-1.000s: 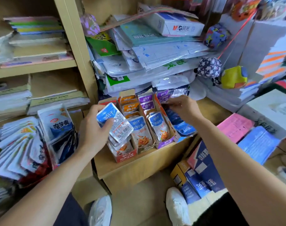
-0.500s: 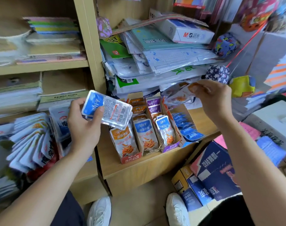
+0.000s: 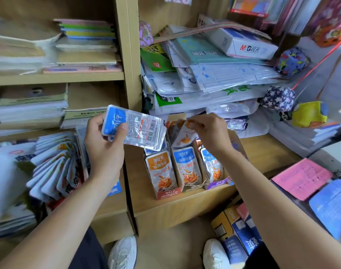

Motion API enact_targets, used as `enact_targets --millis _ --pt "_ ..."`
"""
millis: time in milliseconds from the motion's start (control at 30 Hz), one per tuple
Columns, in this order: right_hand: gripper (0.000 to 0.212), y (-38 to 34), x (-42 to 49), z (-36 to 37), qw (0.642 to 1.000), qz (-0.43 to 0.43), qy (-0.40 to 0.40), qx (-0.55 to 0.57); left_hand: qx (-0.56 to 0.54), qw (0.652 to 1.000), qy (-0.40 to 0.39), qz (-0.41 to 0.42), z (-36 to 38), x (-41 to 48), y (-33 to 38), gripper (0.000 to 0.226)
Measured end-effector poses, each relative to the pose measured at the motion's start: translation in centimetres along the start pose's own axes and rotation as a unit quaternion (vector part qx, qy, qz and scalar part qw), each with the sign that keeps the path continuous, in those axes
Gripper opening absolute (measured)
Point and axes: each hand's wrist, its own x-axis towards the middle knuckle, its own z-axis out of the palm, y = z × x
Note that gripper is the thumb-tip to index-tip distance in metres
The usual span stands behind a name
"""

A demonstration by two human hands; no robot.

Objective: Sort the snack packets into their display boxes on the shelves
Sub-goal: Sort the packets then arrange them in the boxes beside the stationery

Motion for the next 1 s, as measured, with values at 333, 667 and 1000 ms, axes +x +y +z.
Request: enact_targets --millis 333,667,1000 --pt "0.026 0.4 -0.8 2.4 0.99 0.031 -0.139 0.001 -0.016 0.994 -0.105 -0.017 -1.0 0.4 0.1 0.031" --pt "0.056 -0.6 -3.4 -2.0 0.964 0.127 -0.111 0.206 -0.101 0.95 -0.285 -0.08 -1.4 0.1 1.4 0.032" --pt "0.006 -2.9 -6.2 -5.1 0.901 0.151 -0.177 0.366 -0.121 0.923 -0.335 -0.149 1.8 -1.9 1.9 0.038"
